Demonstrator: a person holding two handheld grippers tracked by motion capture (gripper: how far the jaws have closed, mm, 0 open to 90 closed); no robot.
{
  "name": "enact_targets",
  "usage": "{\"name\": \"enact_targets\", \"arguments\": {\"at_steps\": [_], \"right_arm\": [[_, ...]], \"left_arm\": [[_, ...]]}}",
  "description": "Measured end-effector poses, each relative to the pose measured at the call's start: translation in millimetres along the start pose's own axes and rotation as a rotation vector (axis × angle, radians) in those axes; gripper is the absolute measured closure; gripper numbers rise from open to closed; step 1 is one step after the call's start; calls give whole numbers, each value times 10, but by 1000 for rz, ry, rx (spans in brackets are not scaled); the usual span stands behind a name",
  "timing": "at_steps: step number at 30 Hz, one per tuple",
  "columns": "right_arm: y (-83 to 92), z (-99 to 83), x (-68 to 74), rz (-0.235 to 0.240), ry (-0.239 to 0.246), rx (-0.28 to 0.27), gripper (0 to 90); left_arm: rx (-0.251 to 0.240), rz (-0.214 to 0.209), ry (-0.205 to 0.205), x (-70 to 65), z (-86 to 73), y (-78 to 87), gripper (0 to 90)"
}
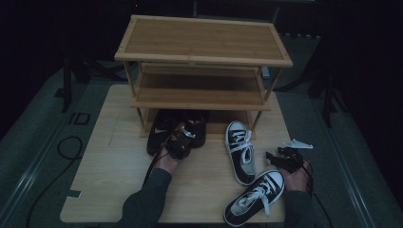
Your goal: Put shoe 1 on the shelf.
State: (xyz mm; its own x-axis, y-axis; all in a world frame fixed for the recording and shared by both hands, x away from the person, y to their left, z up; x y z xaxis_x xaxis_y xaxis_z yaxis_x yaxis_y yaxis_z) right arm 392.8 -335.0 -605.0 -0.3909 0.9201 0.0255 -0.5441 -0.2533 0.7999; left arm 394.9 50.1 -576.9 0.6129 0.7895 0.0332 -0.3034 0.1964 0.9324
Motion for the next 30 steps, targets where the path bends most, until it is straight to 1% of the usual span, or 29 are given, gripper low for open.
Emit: {"name": "enact_targets", "arguments": {"at_steps": [4,9,12,14,21,23,25,29,30], "right_arm": [[0,0,0,0,0,0,355],[0,0,-1,0,1,0,355],[0,0,-2,0,1,0,355],[0,0,-1,0,1,0,355],[0,0,-2,0,1,0,355],[0,-1,-1,0,1,0,355],[0,0,-2,1,1,-1,354],[0,-1,-2,1,1,0,354],[0,-1,-1,1,1,0,355]], "left_arm": [[-6,21,-1,-18,70,-10,900],[-7,24,-1,-30,151,-25,899],[-11,28,8,-16,189,-28,900],[-15,25,26,7,205,-26,899],[-19,29,42,30,262,-42,899],[-17,30,38,27,258,-39,899],[-14,21,26,11,223,-33,898],[-10,-9,8,-15,81,5,893],[-13,-21,7,-16,10,27,893]]}}
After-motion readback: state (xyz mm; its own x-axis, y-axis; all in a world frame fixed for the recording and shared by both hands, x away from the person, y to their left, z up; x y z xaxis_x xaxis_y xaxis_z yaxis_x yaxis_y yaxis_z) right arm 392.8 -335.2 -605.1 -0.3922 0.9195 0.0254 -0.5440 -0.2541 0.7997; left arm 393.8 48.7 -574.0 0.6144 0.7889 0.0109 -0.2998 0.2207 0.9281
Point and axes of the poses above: each handheld gripper's, and its own axes: y roughly backward along the jaws, z roughly out of its top, x roughly to its left, the point moved 4 cm from there along -y, roughly forward along the jaws, and after that the axes turned 13 degrees about x, right-handed, at the moved point
